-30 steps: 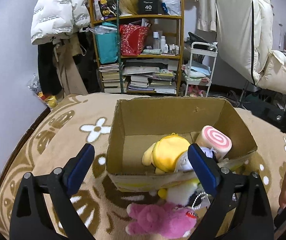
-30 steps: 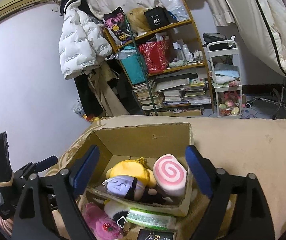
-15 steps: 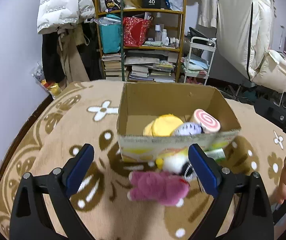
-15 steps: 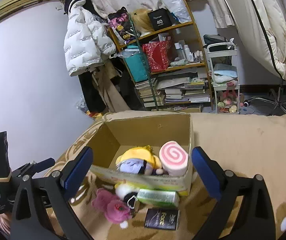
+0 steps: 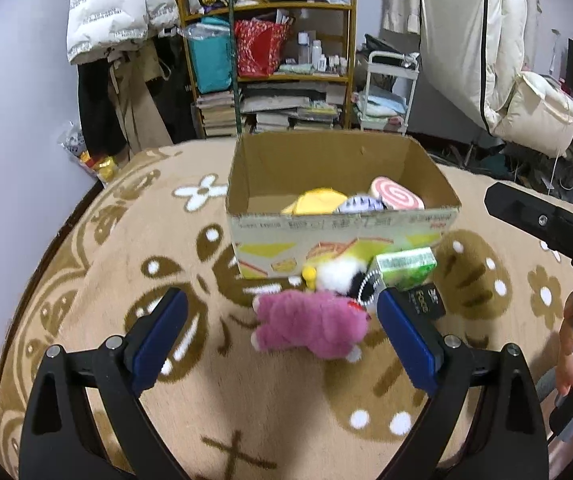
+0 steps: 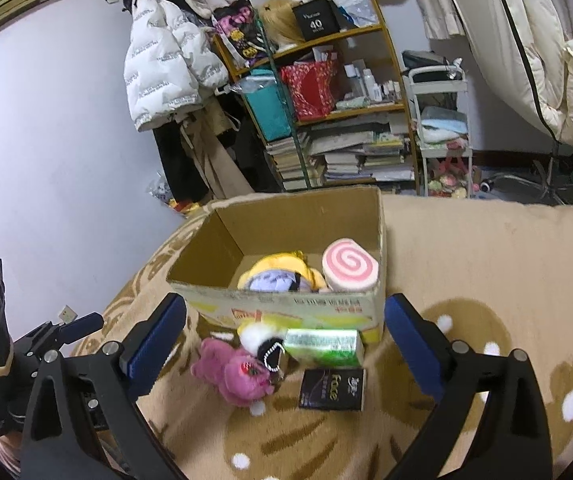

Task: Organize soft objects
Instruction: 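Move both grippers back down toward the pink bear and tissue packs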

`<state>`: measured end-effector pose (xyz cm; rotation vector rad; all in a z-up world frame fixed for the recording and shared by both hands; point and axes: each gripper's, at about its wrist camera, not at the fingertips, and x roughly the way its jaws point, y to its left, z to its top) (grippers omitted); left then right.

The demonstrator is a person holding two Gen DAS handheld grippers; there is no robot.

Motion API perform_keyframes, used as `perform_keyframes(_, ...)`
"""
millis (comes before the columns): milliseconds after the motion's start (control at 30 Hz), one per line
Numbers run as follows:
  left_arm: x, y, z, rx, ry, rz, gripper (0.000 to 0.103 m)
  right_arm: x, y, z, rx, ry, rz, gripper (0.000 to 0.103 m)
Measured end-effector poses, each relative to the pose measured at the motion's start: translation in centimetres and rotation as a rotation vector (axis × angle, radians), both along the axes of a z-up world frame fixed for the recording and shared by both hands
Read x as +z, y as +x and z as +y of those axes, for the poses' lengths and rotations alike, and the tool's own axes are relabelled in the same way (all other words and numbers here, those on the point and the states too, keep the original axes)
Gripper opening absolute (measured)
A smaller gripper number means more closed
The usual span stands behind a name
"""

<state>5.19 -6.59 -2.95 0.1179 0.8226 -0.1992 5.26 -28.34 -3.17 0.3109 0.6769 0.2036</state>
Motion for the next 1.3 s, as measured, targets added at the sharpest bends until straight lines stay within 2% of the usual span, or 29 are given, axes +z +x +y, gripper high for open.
perform_keyframes(267, -2.3, 0.8, -1.9, -0.057, 0.051, 0.055, 0.095, -1.2, 0.3, -0.2, -0.016, -0.003, 0.052, 0.103)
perform_keyframes(867, -5.6, 4.9, -2.2, -0.063, 0.015, 0.178, 0.095, -5.9, 3.4, 0.6, -0.003, -0.04, 0.265, 0.103)
perform_keyframes(1033, -6.6, 5.7, -2.6, -0.076, 0.011, 0.214, 0.095, -7.3, 4.4, 0.1, -0.01, -0.014, 0.332, 0.103)
perform_keyframes(1167, -7.6, 6.1, -3.1, -0.093, 0.016, 0.244, 0.095, -8.6, 5.1, -0.5, -0.009, 0.054, 0.388, 0.103)
perform_keyframes(1300, -8.3, 6.3, -3.5, -0.112, 0.015, 0.267, 0.095, -9.6, 5.5, -0.5, -0.022, 0.049, 0.425, 0.103)
